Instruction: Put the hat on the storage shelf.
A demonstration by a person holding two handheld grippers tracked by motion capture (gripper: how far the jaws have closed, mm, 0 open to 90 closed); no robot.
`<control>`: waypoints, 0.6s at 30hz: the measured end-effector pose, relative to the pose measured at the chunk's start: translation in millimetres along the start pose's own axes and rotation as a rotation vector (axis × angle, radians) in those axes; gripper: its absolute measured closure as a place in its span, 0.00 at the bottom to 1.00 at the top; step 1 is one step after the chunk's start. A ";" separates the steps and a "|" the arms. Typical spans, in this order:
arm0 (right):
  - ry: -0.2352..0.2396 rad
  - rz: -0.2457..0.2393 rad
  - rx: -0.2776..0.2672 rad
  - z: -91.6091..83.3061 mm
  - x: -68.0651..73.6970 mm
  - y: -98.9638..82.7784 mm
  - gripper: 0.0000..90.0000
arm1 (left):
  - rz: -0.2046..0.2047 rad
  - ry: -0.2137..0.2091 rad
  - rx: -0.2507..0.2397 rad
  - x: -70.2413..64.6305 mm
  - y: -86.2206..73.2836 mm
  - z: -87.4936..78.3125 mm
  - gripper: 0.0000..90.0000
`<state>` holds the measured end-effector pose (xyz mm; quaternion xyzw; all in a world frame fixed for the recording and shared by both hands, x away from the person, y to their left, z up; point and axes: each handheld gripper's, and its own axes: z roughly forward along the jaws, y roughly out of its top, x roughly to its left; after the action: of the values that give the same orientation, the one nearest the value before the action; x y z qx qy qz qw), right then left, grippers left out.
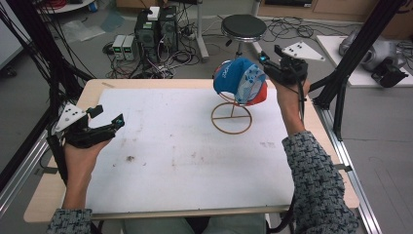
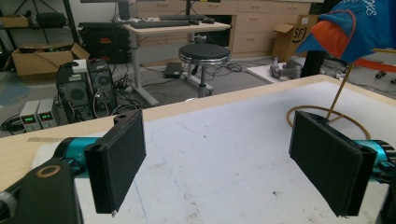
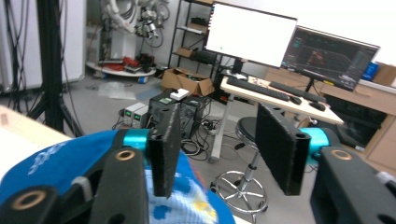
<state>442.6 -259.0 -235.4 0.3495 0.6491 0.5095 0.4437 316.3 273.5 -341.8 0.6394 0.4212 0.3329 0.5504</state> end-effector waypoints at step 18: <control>-0.169 0.163 -0.085 -52.8 -59.8 -17.1 0.14 | -0.006 -0.002 0.009 0.8 -4.5 5.0 0.21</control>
<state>415.0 -335.7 -234.3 0.4237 0.5566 0.5398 0.4682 320.3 272.3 -347.1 0.6409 0.4240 0.3289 0.5488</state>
